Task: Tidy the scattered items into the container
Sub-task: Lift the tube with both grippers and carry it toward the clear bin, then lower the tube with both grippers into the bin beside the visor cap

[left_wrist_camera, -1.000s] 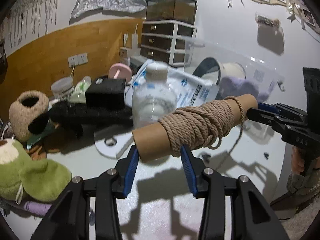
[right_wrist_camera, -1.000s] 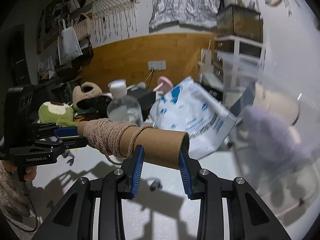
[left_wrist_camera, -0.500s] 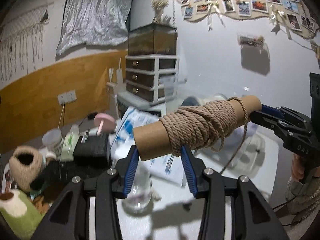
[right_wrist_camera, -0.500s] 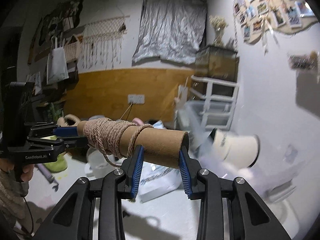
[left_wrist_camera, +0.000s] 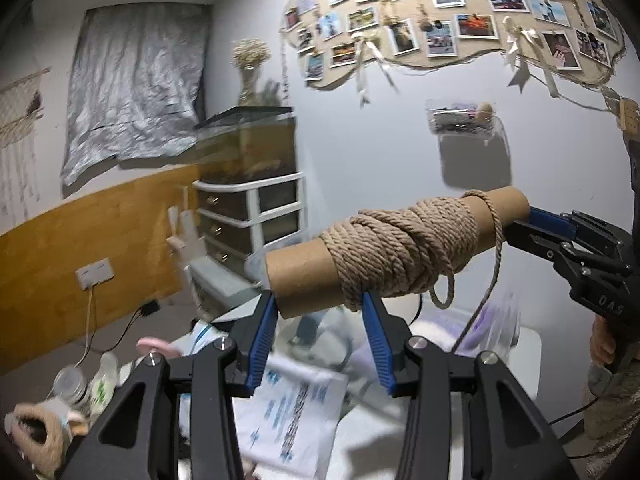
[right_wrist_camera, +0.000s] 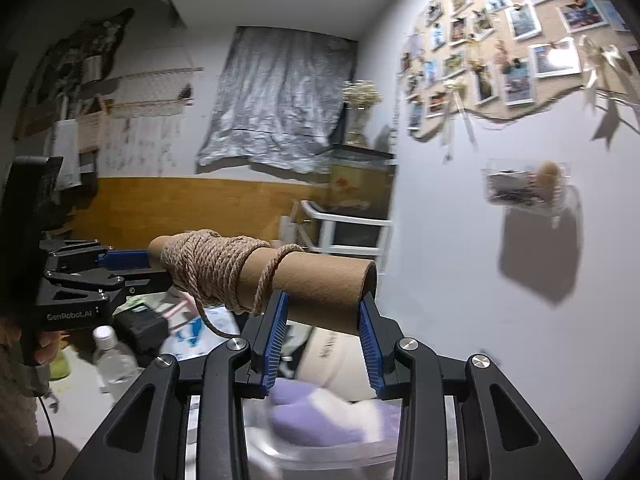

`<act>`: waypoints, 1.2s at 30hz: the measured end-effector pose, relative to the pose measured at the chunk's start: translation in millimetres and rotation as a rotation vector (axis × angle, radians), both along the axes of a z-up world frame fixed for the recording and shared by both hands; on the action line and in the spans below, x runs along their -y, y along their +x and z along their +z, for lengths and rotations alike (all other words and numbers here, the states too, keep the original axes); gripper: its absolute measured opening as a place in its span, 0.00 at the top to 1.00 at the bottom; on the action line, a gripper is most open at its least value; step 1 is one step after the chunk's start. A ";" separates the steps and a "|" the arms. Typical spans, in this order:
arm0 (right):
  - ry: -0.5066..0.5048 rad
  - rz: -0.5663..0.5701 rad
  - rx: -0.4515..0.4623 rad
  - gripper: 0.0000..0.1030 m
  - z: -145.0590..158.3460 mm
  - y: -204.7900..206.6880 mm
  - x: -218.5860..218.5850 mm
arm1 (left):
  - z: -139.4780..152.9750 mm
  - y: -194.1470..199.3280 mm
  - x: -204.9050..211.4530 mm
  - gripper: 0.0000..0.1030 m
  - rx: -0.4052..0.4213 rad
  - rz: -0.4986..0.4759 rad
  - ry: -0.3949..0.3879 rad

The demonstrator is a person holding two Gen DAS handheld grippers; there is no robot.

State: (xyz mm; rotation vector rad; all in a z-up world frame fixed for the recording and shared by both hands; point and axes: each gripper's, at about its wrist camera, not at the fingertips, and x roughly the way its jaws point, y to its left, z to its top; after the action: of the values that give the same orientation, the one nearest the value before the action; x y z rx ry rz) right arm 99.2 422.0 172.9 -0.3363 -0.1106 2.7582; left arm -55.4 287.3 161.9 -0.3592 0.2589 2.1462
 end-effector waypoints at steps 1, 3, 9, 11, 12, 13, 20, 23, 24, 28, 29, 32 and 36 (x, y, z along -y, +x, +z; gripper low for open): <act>0.004 -0.016 0.004 0.66 1.9 0.2 -6.4 | 1.8 -1.2 -9.5 0.58 0.001 -0.010 0.001; 0.014 -0.049 0.013 0.65 4.8 0.3 -18.5 | 3.4 -4.6 -28.6 0.58 0.009 -0.028 0.003; 0.002 -0.123 0.077 0.65 0.7 -4.4 -60.2 | -10.0 -16.6 -82.5 0.58 0.078 -0.068 -0.022; -0.019 -0.132 0.108 0.65 -6.9 -8.5 -73.2 | -18.5 -21.0 -99.5 0.58 0.104 -0.077 -0.050; -0.030 -0.137 0.124 0.65 -10.9 -10.7 -79.5 | -22.0 -22.4 -105.3 0.58 0.111 -0.078 -0.061; -0.040 -0.141 0.139 0.65 -15.0 -12.8 -85.7 | -25.9 -24.1 -111.5 0.58 0.119 -0.079 -0.075; -0.093 -0.164 0.217 0.65 -39.3 -29.4 -110.3 | -50.5 -36.1 -141.7 0.58 0.150 -0.064 -0.155; -0.135 -0.173 0.241 0.65 -44.8 -35.3 -119.9 | -57.9 -39.5 -150.2 0.58 0.164 -0.061 -0.181; -0.151 -0.179 0.252 0.65 -46.8 -37.1 -122.5 | -60.2 -39.7 -152.5 0.58 0.166 -0.059 -0.191; -0.211 -0.194 0.309 0.65 -55.6 -43.8 -134.1 | -70.7 -40.9 -163.7 0.58 0.167 -0.053 -0.234; -0.227 -0.199 0.326 0.65 -57.7 -45.2 -137.3 | -73.6 -41.2 -166.6 0.58 0.172 -0.054 -0.243; -0.235 -0.219 0.357 0.65 -61.3 -47.4 -141.4 | -77.4 -41.7 -171.6 0.59 0.174 -0.057 -0.254; -0.207 -0.240 0.382 0.65 -65.0 -48.5 -140.1 | -77.1 -42.4 -174.2 0.60 0.173 -0.057 -0.259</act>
State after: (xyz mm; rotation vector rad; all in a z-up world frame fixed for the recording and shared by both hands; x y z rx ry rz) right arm 50.7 562.1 107.9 -0.8704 0.1139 2.4415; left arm -97.8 461.5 84.8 -0.6749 0.4440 2.0152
